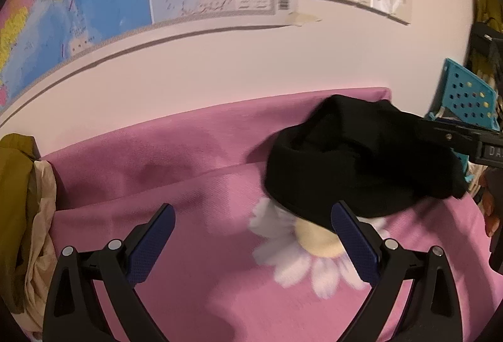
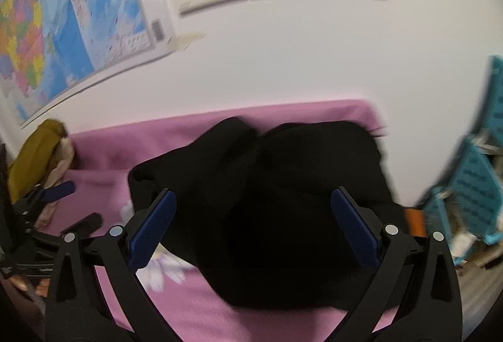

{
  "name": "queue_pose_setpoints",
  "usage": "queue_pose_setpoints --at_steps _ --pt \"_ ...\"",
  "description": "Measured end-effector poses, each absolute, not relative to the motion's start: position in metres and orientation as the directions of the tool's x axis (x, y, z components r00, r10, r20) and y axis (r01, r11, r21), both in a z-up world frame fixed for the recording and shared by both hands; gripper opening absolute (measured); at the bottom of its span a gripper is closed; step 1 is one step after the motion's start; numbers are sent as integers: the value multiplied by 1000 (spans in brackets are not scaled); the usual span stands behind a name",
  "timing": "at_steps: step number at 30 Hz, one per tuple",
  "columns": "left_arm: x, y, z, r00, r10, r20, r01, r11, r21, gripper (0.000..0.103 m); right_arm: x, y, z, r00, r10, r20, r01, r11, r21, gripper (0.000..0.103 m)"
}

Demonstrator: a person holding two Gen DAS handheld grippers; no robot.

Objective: Fold large clothes
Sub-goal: 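Reach both grippers to the black jacket and close on its fabric, then lift the black jacket high with both grippers, shaking it out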

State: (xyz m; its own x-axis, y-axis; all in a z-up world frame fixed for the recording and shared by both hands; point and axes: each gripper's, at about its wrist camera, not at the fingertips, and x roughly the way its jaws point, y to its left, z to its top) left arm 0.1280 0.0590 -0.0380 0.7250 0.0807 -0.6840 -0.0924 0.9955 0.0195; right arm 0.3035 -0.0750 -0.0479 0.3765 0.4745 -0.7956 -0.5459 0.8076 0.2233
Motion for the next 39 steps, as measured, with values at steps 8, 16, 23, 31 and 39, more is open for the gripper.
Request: queue_pose_setpoints --at_steps 8,16,23,31,39 --pt "140 74 -47 715 99 -692 -110 994 28 96 282 -71 -27 371 523 -767 -687 711 152 9" --pt "147 86 -53 715 92 -693 -97 995 32 96 214 -94 -6 289 505 -813 -831 554 49 35" --pt "152 90 -56 709 99 -698 -105 994 35 96 245 -60 -24 271 503 -821 -793 600 105 73" --pt "158 97 -57 716 79 -694 -86 996 25 96 258 -46 -17 360 489 -795 -765 643 49 8" --pt "155 77 -39 769 -164 -617 188 982 -26 96 246 -108 113 702 442 -559 -629 753 -194 6"
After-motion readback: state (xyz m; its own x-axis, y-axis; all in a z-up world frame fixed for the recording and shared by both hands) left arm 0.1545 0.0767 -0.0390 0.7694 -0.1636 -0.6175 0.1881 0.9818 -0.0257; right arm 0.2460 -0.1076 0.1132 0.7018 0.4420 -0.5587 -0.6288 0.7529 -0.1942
